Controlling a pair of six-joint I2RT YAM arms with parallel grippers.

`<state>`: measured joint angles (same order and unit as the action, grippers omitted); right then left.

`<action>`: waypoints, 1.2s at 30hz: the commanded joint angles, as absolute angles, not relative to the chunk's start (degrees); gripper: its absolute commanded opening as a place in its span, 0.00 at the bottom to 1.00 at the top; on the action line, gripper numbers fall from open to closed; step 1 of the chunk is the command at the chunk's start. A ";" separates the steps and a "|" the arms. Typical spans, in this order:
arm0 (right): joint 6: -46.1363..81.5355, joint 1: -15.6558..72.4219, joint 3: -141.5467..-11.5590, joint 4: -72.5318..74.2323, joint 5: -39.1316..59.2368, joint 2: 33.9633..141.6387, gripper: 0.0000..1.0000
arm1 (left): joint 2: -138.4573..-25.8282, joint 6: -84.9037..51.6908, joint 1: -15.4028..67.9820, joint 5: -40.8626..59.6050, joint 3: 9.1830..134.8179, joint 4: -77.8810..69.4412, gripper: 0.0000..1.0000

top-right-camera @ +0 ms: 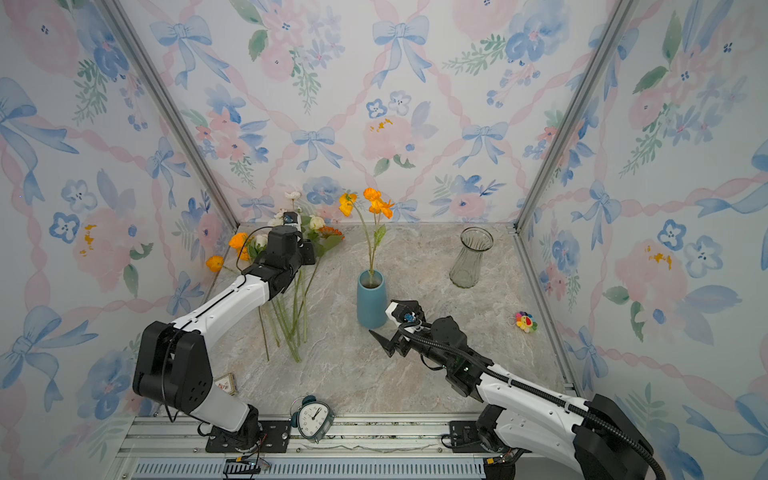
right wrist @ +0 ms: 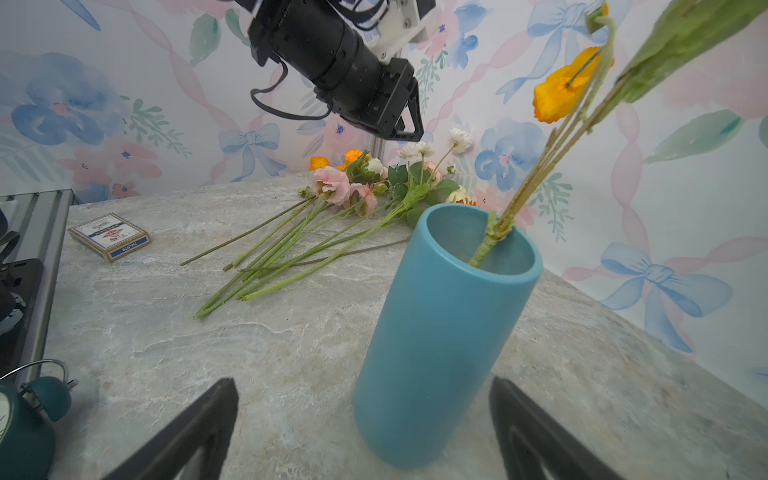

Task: Arrange the flowers into the vase
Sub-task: 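Withdraw the left gripper back down to the flower pile stems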

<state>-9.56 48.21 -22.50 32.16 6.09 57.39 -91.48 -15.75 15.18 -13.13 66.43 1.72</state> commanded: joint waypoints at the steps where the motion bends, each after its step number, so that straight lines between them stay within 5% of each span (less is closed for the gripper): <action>1: -10.99 50.78 -24.54 32.03 5.63 57.52 0.97 | -94.95 -17.54 11.54 -11.20 68.41 7.99 0.35; 14: -8.75 56.63 -22.04 45.33 6.00 68.58 0.97 | -105.07 -15.45 6.88 -8.04 69.76 11.65 0.28; 33: -9.48 56.29 -23.71 42.74 5.63 70.49 0.97 | -111.86 -14.18 5.89 -7.89 72.22 13.87 0.22; 36: -9.61 56.17 -23.89 42.30 5.59 70.42 0.97 | -113.08 -13.99 5.89 -7.48 73.33 14.99 0.11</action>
